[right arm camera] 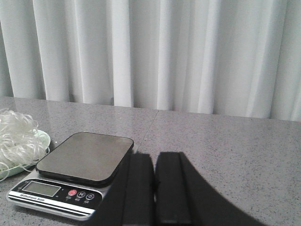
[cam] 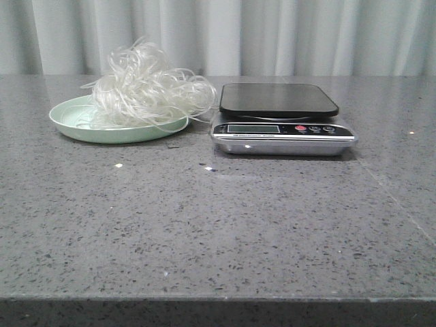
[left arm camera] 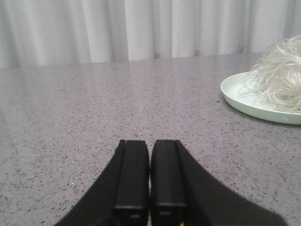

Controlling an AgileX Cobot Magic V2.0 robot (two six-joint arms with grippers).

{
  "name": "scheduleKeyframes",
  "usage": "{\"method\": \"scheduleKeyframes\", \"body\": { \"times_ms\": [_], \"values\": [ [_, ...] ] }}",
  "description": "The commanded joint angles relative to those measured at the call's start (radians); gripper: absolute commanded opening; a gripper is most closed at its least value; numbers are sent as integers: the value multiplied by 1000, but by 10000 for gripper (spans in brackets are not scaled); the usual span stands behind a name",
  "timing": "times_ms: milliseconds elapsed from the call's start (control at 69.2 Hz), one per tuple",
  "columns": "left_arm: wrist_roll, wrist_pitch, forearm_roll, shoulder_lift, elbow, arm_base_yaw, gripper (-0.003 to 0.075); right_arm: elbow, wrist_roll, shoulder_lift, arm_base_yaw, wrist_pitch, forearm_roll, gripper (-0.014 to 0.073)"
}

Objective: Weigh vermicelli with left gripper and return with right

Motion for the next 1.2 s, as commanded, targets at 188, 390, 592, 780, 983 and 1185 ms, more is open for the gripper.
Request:
{"method": "scheduleKeyframes", "body": {
  "times_ms": [188, 390, 592, 780, 983, 1185],
  "values": [
    [-6, -81, -2, -21, 8, 2, 136, -26, -5, 8, -6, -77, -6, 151],
    [-6, -81, -2, -21, 8, 2, 136, -26, -5, 8, -6, -77, -6, 151],
    [-6, -81, -2, -21, 8, 2, 136, -26, -5, 8, -6, -77, -6, 151],
    [-6, -81, -2, -21, 8, 2, 136, -26, -5, 8, -6, -77, -6, 151],
    [-6, -81, -2, -21, 8, 2, 136, -23, -6, 8, -15, -30, -53, 151],
    [-6, -81, -2, -21, 8, 2, 136, 39, -5, -1, -132, -29, -64, 151]
  ]
}}
